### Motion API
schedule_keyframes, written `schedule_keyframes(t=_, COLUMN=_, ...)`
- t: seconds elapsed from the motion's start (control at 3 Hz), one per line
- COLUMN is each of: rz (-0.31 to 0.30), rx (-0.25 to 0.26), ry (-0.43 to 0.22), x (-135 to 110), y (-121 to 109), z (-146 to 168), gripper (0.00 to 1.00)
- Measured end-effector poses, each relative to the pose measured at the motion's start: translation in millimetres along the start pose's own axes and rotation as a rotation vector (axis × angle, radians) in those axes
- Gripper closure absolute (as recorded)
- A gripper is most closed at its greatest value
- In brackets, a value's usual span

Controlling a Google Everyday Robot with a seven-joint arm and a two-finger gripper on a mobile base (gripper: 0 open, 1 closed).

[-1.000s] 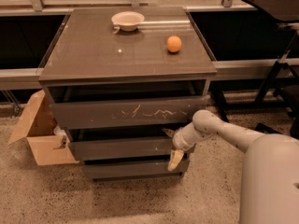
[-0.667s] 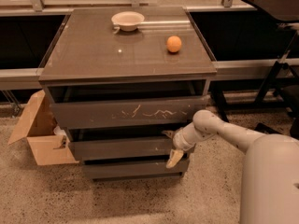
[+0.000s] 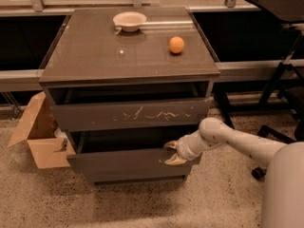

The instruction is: Open middle drawer

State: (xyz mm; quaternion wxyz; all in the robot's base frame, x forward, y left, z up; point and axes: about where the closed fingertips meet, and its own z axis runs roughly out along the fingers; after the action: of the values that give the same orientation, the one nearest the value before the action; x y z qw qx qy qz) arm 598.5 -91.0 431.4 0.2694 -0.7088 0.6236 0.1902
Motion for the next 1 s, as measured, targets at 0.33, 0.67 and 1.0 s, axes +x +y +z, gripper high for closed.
schedule_keyframes(t=0.33, rz=-0.004, rx=-0.018, ry=-0.023, x=-7.2, y=16.9, z=-0.2, gripper=0.91)
schedule_keyframes(t=0.67, rz=-0.004, rx=-0.018, ry=-0.023, x=-7.2, y=16.9, z=-0.2, gripper=0.76)
schedule_keyframes(t=1.0, rz=-0.004, rx=-0.018, ry=-0.023, x=-7.2, y=16.9, z=-0.2, gripper=0.53)
